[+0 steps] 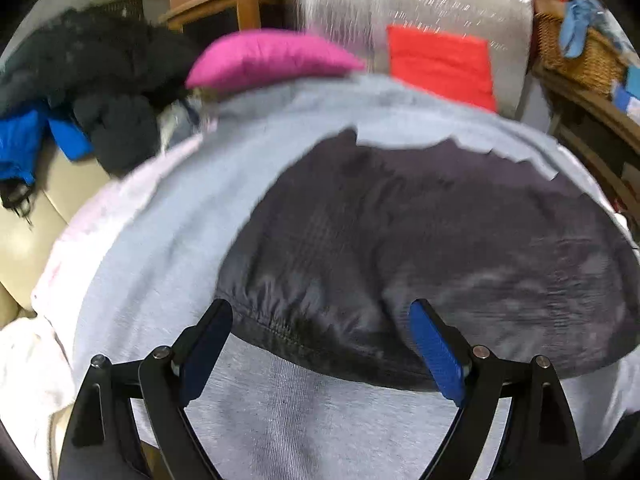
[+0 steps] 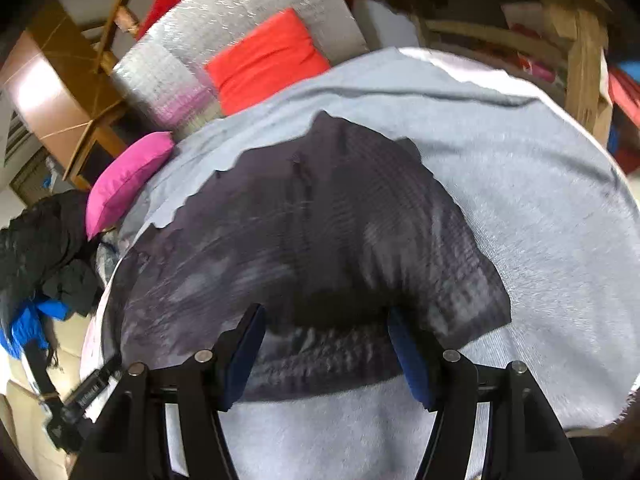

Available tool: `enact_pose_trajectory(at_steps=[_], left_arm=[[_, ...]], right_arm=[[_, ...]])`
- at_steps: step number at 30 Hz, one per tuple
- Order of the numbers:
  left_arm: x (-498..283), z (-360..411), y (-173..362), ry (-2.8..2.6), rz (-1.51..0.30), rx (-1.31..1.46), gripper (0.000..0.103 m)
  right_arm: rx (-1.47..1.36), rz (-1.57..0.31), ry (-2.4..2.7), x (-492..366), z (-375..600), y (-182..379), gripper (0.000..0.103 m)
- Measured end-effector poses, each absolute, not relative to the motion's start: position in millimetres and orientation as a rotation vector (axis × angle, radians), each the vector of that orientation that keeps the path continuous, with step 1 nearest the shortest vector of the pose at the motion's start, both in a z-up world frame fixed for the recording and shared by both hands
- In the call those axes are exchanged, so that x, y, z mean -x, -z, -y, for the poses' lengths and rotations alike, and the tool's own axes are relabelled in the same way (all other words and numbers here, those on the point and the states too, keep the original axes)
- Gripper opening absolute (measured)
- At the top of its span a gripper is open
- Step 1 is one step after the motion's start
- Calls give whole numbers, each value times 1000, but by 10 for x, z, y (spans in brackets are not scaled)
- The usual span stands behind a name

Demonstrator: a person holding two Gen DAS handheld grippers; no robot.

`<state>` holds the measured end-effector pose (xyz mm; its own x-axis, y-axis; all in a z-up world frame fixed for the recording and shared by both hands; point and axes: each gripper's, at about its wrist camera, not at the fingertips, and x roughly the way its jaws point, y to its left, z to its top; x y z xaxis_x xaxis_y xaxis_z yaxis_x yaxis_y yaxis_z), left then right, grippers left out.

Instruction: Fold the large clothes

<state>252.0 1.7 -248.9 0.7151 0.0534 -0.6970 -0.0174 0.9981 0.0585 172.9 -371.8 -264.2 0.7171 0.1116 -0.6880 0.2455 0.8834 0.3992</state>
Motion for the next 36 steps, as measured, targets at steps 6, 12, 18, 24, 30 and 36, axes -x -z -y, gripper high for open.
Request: enact_pose_trajectory(at_steps=[6, 12, 18, 24, 30, 36], left_arm=[[-2180, 160, 2015, -27, -668, -105, 90], [-1837, 271, 1604, -14, -565, -128, 93], [-1550, 315, 1239, -9, -492, -136, 96], [-1285, 305, 958, -16, -417, -127, 100], [-1077, 291, 777, -14, -372, -136, 101], [-877, 226, 600, -31, -348, -127, 101]], right_arm=[[-341, -664, 87, -1431, 3426, 2260, 69], [-253, -494, 98, -1029, 3217, 1798, 79], [-240, -412, 108, -701, 3155, 1453, 81], [-229, -395, 154, -482, 3168, 1193, 81], [-185, -378, 178, -290, 3061, 995, 81], [-156, -345, 181, -109, 2885, 832, 81]])
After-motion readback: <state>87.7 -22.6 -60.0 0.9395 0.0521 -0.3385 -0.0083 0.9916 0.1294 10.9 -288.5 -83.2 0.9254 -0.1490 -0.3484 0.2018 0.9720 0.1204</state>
